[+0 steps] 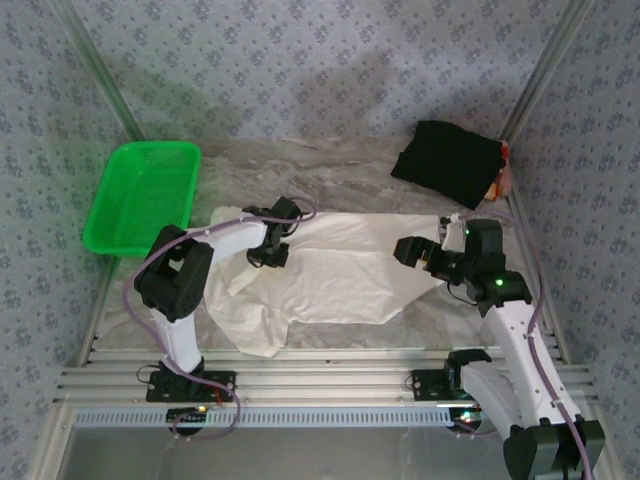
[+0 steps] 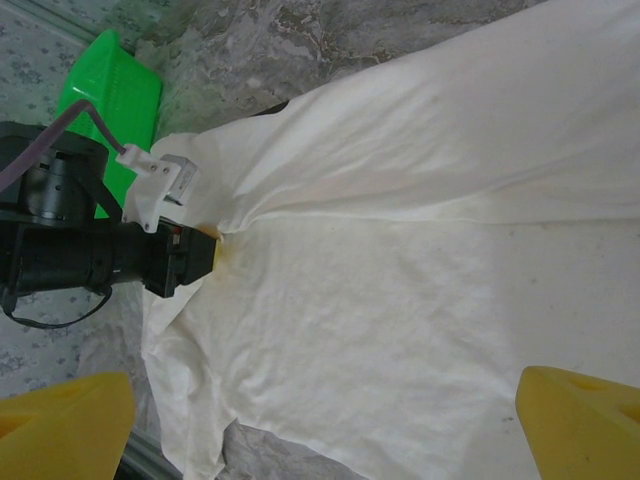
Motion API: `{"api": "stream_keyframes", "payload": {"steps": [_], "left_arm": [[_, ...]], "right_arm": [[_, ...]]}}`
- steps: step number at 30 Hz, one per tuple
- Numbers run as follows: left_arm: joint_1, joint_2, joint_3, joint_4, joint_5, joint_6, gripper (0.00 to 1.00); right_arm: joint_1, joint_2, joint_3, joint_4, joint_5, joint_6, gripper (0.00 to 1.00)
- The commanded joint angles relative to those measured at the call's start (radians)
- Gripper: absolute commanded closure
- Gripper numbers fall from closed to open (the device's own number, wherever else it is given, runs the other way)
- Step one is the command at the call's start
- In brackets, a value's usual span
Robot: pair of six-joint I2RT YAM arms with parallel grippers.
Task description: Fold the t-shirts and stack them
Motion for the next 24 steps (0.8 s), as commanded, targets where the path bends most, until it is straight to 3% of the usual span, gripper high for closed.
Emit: {"api": "stream_keyframes", "payload": {"steps": [1,12,24], "left_arm": [[-0.001,-0.049,0.004,-0.023,0.019,-0.003,0.91],[-0.020,-0.152,0.002,-0.075,0.170,-0.110,0.96],[-0.065,-0.098,0.006,-0.066,0.349,-0.197,0.97]], "right_arm": [[0.011,-0.002,-0.008,0.032,-0.036,0.020,0.00],[0.042,0.006,-0.023,0.054,-0.020,0.031,0.00],[0.099,0.047,-0.020,0.058,-0.013,0.005,0.00]]}}
